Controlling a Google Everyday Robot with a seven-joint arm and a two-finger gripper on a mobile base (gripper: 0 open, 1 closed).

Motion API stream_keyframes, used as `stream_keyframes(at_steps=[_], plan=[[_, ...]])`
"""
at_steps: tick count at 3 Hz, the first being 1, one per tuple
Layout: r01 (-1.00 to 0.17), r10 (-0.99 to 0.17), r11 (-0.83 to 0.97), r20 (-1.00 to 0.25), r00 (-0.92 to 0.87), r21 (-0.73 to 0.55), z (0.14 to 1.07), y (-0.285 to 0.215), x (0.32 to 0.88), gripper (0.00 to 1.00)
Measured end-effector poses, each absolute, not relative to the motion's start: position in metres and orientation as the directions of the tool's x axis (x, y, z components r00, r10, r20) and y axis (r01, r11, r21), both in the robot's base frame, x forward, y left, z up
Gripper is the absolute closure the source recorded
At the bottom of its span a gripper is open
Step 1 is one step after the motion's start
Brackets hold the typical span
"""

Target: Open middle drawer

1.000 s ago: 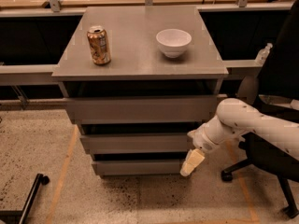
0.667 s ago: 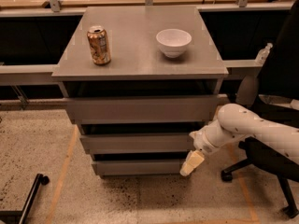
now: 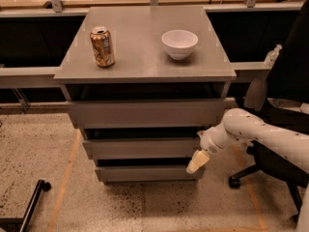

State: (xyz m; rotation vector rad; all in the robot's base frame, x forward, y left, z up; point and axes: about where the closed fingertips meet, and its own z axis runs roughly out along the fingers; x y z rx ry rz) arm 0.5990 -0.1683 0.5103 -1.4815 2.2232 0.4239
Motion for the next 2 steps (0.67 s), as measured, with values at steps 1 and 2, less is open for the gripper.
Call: stream_keyframes(at_steps=[1, 2], plan=[[-0.926, -0.781, 0.378, -0.533, -0.326, 0.011, 0.494, -0.168, 0.621, 0.00], [-0.920, -0.757, 0.392, -0.562, -0.333, 0.017, 0.478, -0.169, 0.639, 0.00]])
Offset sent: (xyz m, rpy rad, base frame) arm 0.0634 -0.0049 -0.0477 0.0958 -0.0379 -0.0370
